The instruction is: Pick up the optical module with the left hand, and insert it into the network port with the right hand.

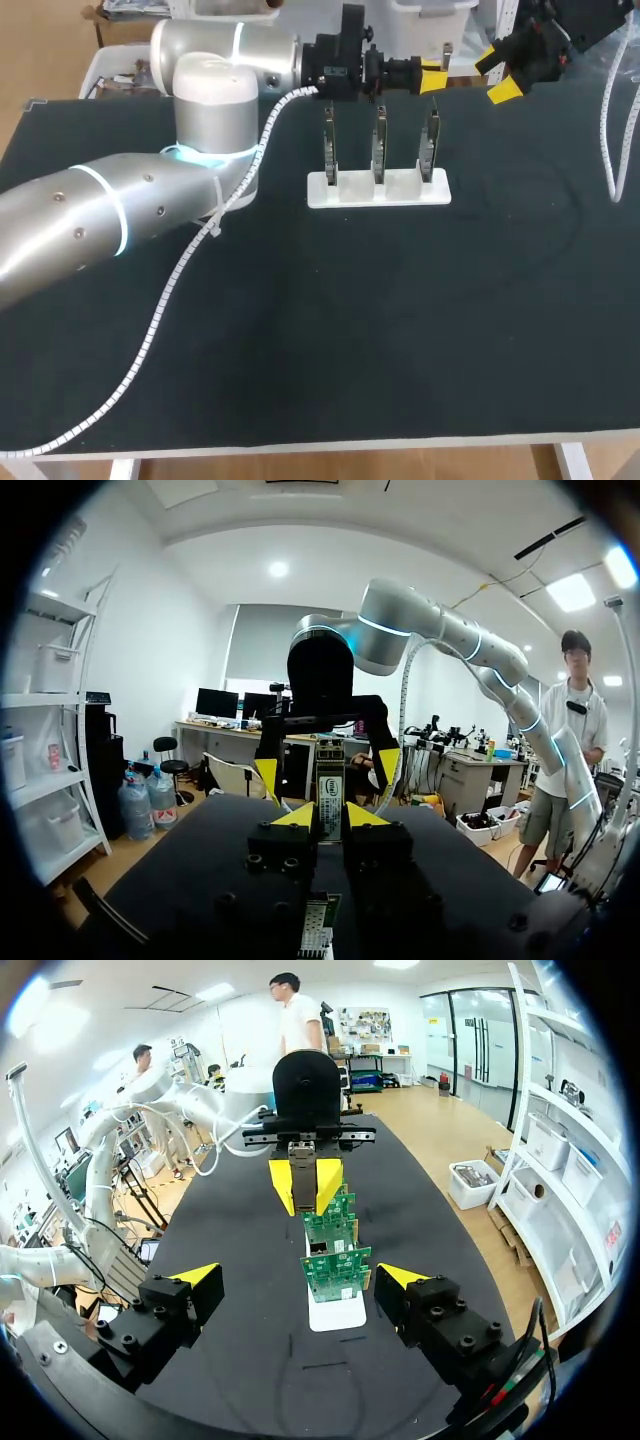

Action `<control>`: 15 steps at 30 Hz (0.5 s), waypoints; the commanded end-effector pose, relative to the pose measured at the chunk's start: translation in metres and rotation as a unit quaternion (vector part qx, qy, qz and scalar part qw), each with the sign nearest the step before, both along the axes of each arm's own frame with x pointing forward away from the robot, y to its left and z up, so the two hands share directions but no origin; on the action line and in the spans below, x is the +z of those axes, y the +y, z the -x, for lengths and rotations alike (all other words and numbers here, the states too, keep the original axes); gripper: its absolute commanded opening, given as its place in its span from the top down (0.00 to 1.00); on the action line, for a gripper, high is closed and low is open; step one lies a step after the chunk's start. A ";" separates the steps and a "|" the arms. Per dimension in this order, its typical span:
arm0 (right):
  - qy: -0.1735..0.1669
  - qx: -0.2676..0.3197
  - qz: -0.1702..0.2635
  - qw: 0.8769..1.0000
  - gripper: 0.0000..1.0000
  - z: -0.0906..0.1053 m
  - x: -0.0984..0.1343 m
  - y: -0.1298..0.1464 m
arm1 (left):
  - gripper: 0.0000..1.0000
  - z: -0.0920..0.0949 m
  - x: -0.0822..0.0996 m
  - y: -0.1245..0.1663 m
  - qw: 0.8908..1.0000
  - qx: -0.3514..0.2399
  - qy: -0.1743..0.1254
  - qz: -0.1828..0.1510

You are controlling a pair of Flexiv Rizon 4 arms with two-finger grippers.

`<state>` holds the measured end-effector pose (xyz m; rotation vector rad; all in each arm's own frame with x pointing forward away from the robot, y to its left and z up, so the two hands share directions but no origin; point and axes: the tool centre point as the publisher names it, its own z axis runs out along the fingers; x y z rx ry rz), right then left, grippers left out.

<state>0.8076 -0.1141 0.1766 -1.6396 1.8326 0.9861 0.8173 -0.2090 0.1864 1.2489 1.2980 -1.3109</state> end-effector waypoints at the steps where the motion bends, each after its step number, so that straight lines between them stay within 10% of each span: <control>1: -0.003 -0.003 0.000 1.000 0.00 0.003 0.000 0.000 | 1.00 -0.002 0.000 0.000 1.000 -0.001 0.000 0.000; 15: -0.027 -0.013 0.008 1.000 0.00 0.000 0.014 0.018 | 1.00 -0.002 0.000 0.000 1.000 -0.001 0.000 0.000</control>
